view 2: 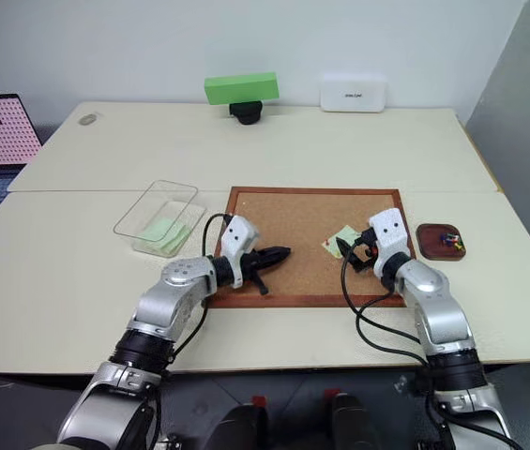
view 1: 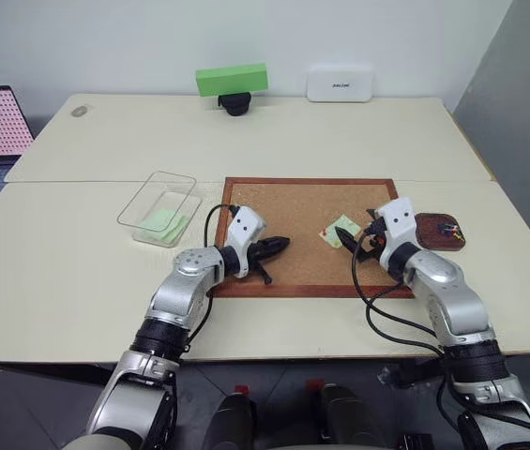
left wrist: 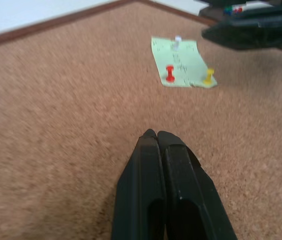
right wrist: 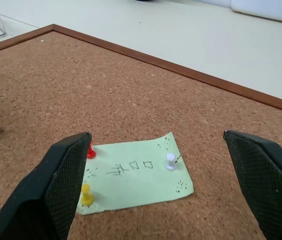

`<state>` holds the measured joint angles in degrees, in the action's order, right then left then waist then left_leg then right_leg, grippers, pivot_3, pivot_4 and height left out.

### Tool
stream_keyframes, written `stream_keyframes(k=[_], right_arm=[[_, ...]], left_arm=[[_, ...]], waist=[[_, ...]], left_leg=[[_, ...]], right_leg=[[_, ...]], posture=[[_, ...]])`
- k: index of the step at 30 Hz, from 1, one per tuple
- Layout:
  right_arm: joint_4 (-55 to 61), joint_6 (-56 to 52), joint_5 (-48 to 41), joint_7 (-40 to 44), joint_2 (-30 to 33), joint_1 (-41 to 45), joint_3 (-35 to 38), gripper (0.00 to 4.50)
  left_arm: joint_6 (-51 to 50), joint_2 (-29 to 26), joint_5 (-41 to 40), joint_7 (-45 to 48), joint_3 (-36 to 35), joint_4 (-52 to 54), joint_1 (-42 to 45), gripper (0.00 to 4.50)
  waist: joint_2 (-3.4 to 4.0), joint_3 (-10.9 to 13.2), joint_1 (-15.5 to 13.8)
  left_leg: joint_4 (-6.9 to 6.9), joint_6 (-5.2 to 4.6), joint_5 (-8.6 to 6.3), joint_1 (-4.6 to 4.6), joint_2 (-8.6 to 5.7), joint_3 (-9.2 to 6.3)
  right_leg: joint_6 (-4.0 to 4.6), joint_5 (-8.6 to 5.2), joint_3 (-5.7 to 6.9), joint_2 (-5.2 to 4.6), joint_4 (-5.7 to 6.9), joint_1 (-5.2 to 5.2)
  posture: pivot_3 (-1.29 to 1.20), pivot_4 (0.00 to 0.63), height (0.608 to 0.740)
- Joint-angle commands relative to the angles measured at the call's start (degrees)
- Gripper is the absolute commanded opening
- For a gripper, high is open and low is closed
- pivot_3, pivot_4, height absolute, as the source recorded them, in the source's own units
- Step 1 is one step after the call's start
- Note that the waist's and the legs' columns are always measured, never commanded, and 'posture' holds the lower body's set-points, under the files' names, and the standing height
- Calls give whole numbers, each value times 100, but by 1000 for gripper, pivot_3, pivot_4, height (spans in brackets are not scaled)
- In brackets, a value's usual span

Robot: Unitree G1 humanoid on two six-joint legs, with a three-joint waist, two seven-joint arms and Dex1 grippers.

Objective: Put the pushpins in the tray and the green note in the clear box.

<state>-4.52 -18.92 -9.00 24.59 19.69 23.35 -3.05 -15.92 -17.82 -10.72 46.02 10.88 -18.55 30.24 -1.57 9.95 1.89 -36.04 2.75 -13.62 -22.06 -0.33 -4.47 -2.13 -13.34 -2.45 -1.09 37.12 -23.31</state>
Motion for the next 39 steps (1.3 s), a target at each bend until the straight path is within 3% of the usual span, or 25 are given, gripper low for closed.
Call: stream_keyframes(k=[1,11,34,39], right_arm=[[-431,296,67,81,-81,295,31,4500],[-1612,472,143,44,-249,914,148,4500],[-2212,1068,408,46,-338,1070,74,154],[-2231,1088,404,13,-362,1058,95,21]], left_arm=[[-36,-38,296,142,251,-221,66,35],[12,39,449,42,209,-404,243,35],[150,-78,672,48,188,-531,436,0],[99,-49,658,66,188,-500,459,0]], waist=[[2,-2,-3],[8,-6,-5],[9,-6,3],[8,-6,3]], left_leg=[[0,0,0,1,-1,0],[-2,0,0,9,-3,0],[-2,0,0,12,-2,0],[-2,0,0,12,-1,0]], right_leg=[[0,0,-1,0,0,1],[1,1,-1,-3,2,9],[1,2,-2,-2,8,9],[1,2,-2,-1,9,9]], posture=[[0,150,740],[0,150,740],[0,150,740],[0,150,740]])
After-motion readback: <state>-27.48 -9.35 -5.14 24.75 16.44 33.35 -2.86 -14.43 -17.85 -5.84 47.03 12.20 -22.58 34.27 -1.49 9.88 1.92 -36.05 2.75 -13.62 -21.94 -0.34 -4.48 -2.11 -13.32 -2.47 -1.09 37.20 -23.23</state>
